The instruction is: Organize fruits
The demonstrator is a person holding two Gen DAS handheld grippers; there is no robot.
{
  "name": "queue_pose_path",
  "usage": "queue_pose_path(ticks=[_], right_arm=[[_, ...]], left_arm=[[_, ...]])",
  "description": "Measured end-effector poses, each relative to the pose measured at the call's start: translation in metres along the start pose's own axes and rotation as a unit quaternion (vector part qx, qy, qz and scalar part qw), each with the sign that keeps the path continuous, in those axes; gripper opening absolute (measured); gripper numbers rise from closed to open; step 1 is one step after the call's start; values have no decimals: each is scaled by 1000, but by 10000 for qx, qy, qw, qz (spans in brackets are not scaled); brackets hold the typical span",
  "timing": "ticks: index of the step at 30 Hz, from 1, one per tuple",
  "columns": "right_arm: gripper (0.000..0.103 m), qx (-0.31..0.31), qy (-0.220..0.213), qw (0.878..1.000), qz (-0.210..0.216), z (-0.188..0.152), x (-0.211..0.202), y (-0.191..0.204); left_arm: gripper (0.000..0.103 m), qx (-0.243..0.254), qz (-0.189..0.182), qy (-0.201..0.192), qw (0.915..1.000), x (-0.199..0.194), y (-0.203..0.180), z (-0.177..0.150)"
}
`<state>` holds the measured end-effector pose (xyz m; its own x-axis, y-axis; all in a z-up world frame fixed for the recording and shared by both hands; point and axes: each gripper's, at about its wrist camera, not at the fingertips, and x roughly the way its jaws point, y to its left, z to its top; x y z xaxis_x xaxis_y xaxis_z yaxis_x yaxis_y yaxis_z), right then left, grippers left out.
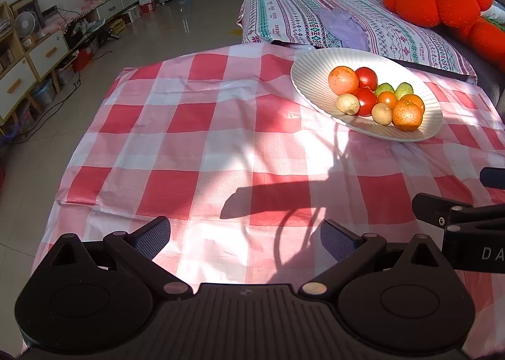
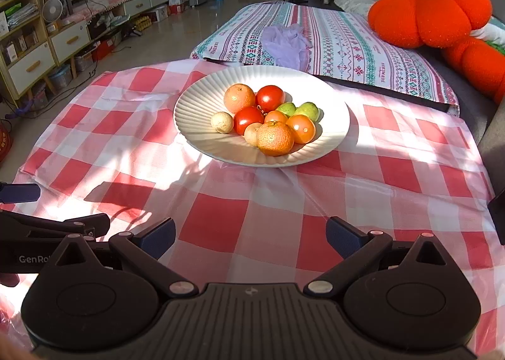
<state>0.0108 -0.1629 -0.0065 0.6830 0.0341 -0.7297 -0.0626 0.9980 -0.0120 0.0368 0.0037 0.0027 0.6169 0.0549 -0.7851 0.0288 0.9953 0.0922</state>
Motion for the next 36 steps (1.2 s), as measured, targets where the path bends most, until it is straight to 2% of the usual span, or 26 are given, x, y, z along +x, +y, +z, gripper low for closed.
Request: queue_pose_path(ticks=[36], right_arm=[[102,-19,54,10000,-19,0,4,-1]], left_arm=[[100,121,48,-9,9999,1,-5,-2]])
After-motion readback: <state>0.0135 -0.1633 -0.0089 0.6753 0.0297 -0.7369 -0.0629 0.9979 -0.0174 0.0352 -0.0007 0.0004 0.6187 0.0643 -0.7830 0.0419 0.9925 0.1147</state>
